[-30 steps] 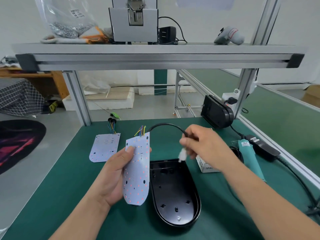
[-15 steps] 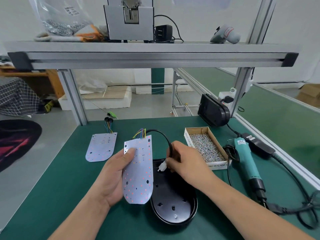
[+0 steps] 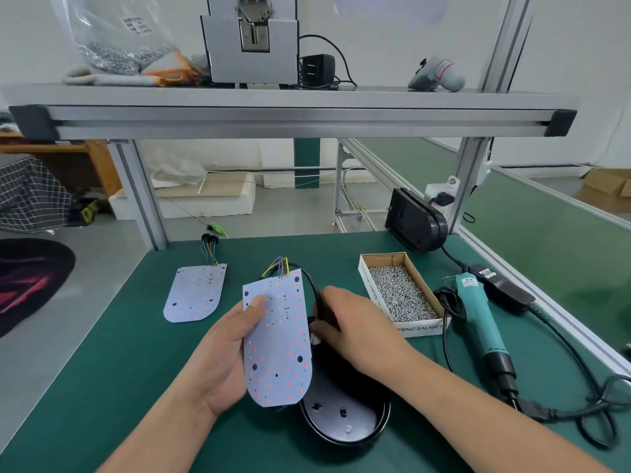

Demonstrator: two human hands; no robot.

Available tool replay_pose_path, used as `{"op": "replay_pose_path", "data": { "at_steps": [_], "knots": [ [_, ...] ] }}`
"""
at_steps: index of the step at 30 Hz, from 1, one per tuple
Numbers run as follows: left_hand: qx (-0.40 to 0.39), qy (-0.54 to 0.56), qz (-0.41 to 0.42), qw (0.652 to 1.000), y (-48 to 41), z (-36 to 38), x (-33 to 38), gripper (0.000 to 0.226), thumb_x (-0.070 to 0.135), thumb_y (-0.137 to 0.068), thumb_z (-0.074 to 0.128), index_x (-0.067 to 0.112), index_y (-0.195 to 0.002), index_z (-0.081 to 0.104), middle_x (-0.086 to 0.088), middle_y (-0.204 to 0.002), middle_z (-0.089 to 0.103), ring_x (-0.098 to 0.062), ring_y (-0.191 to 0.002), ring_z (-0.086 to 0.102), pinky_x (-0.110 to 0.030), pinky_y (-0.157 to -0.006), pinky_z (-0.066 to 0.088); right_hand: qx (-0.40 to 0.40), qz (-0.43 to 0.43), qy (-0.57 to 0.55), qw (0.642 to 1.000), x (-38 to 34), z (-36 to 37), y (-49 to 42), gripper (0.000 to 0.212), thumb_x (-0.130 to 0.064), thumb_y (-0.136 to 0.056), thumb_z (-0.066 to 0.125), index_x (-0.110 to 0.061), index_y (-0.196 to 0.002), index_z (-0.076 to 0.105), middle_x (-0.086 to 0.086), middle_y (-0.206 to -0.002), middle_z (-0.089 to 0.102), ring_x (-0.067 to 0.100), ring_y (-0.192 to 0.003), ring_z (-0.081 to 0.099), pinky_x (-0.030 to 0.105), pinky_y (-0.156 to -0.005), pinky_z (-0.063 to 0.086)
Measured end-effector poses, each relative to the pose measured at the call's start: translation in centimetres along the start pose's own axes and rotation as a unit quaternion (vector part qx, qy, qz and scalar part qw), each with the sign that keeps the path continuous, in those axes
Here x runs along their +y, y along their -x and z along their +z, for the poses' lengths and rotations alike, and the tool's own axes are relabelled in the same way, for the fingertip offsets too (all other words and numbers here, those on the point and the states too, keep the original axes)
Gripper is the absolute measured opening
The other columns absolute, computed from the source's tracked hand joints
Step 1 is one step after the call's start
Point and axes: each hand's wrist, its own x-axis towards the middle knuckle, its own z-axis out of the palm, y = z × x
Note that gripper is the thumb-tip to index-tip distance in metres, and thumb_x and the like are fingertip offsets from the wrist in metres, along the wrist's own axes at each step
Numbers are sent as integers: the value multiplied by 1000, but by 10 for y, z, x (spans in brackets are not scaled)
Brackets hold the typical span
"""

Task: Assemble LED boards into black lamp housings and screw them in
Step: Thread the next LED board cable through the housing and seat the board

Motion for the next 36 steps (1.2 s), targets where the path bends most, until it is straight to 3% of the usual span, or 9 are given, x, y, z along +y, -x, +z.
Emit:
{"op": "replay_pose_path", "data": {
  "at_steps": [7,11,14,16,21,24,28,31,36],
  "knots": [
    [-14,-19,34,999,2,5,-4,47,38,-100,67,9,-136,66,-24,-132,70,-42,-111,72,-50,-86,60,-40,16,-65,997,7,-15,-4,30,-51,-92,63,-27,-79,50,-11,-72,57,4,-73,55,23,-60,39],
    [-9,-22,46,999,3,9,-3,47,38,-96,71,8,-133,69,-25,-130,71,-41,-109,74,-48,-85,61,-3,-7,-88,996,15,-21,-3,28,-38,-103,61,-16,-86,65,-5,-86,61,13,-89,56,37,-84,47],
    [1,-30,53,998,4,11,-5,57,43,-89,81,9,-133,69,-23,-132,71,-37,-111,73,-48,-86,61,24,0,-124,992,17,-18,-3,9,-23,-100,72,-16,-94,75,-2,-122,63,13,-122,53,29,-108,38],
    [7,-32,63,997,4,11,-5,66,46,-84,86,9,-135,68,-23,-136,69,-38,-115,71,-51,-89,60,-10,-2,-184,983,14,-12,-1,10,-14,-99,71,-16,-106,78,-4,-122,70,11,-122,60,34,-107,44],
    [-6,-23,73,997,5,14,-4,65,44,-87,85,8,-138,66,-24,-138,67,-39,-117,70,-50,-90,60,16,35,-240,970,12,-6,2,43,-20,-98,72,-47,-130,66,-16,-119,71,2,-119,64,30,-108,47],
    [3,-21,72,997,7,15,-3,67,44,-82,89,7,-134,68,-23,-132,70,-37,-109,73,-48,-86,61,24,52,-284,957,10,-7,-2,36,-37,-104,65,-48,-138,60,-11,-112,69,4,-112,64,24,-105,46],
    [8,-19,72,997,8,18,-1,68,46,-77,93,8,-129,72,-18,-124,75,-33,-103,75,-45,-84,62,85,76,-337,935,14,-9,-5,10,-20,-105,65,-24,-108,74,-11,-97,74,6,-93,66,26,-88,48],
    [18,37,60,997,8,17,-1,65,48,-88,81,10,-138,67,-15,-139,68,-33,-122,70,-47,-95,61,95,92,-357,925,18,-11,-3,9,-17,-101,69,-22,-94,73,-10,-88,70,5,-85,62,25,-82,46],
    [11,81,18,997,8,22,-5,54,46,-103,51,13,-144,65,-9,-151,61,-22,-132,65,-38,-89,62,12,12,-331,943,23,-16,-3,17,2,-88,77,-14,-87,71,0,-118,67,14,-116,65,34,-108,45]
  ]
}}
